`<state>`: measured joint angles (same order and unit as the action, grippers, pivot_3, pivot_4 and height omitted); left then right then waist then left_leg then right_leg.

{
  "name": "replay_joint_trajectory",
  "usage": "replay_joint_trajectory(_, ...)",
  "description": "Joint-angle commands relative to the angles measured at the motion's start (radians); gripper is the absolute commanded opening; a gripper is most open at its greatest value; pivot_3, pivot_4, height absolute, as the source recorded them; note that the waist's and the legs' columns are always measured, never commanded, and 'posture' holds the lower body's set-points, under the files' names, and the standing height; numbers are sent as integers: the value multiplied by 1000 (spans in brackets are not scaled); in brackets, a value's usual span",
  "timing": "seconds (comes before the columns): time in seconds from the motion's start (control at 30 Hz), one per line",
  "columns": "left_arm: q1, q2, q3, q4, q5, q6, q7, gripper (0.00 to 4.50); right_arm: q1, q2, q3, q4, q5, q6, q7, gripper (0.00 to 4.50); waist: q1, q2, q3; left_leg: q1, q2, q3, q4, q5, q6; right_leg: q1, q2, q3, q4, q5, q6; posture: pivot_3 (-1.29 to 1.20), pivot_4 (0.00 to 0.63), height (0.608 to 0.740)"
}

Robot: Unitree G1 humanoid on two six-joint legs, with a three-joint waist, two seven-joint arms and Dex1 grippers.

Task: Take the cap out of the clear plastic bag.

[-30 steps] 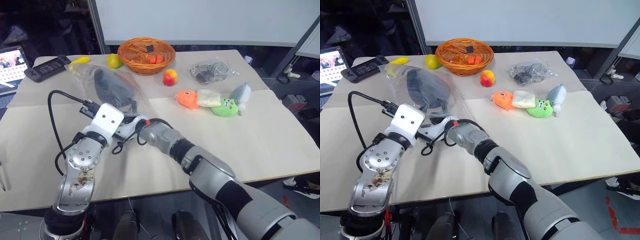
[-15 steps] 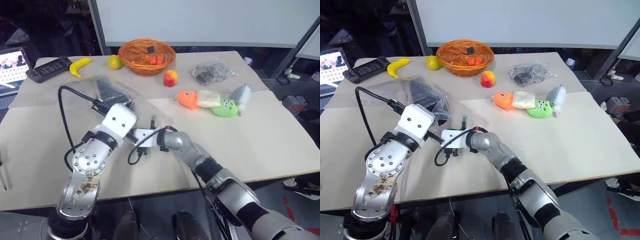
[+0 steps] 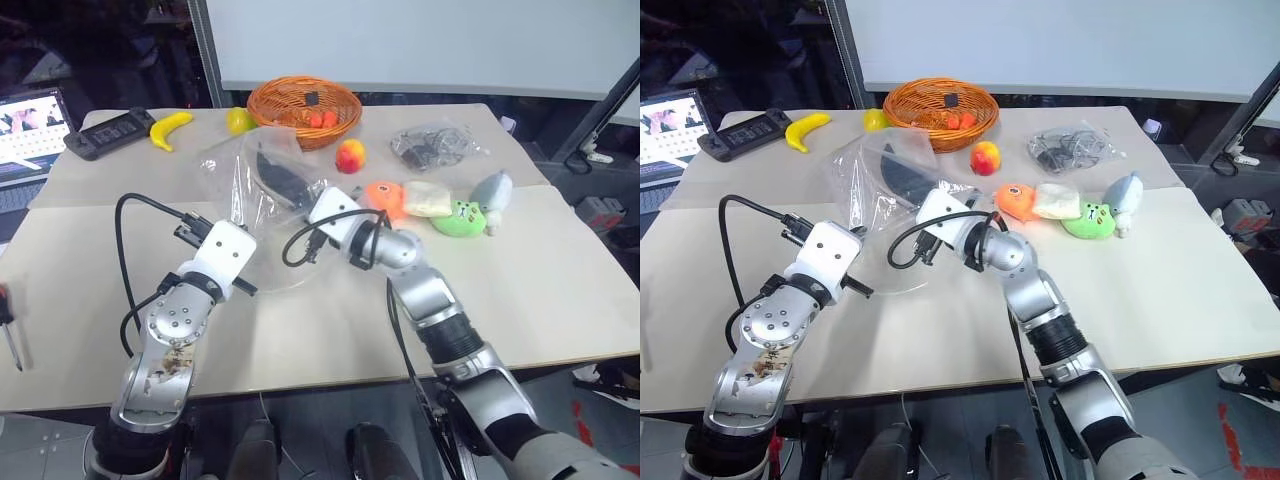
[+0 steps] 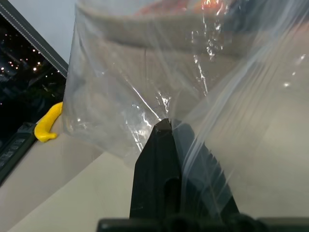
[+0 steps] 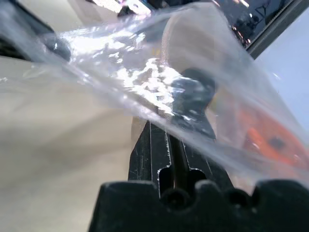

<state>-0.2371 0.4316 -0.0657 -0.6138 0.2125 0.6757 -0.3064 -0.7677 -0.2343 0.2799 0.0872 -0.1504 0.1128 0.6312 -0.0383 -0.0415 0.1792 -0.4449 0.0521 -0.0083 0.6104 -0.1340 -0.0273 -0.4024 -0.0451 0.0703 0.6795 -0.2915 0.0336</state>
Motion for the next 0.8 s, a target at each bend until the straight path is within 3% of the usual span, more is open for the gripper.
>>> replay_joint_trajectory(0.03,-7,7,3,-14,8,-14,0,0,36,-76,21,-151,44,28,128,50,0,0,0,0,0,0,0,0,0,0,0,0,0,0,0,0,150,740)
replay_joint_trajectory(0.2,-12,6,4,-6,8,-16,2,0,129,-210,90,-219,-22,16,216,50,0,0,0,0,0,0,0,0,0,1,0,0,-1,0,0,0,150,740)
replay_joint_trajectory(0.37,-11,5,-7,0,14,-27,6,0,119,-253,119,-100,-203,-41,66,50,-2,0,0,3,0,0,1,0,0,3,0,0,0,0,0,0,150,740)
replay_joint_trajectory(0.53,2,16,2,17,18,-44,11,0,152,-265,39,-243,-9,7,210,50,2,0,0,4,0,0,1,0,0,5,0,0,-2,0,0,0,150,740)
replay_joint_trajectory(0.67,-6,16,14,42,17,-57,20,0,190,-389,14,-385,108,79,387,50,8,0,0,4,0,0,1,0,0,8,0,-1,-6,0,0,0,150,740)
replay_joint_trajectory(0.8,-18,4,-1,55,17,-66,23,0,205,-454,34,-465,133,125,450,50,14,0,0,5,0,0,1,-1,1,10,0,-2,-7,0,0,0,150,740)
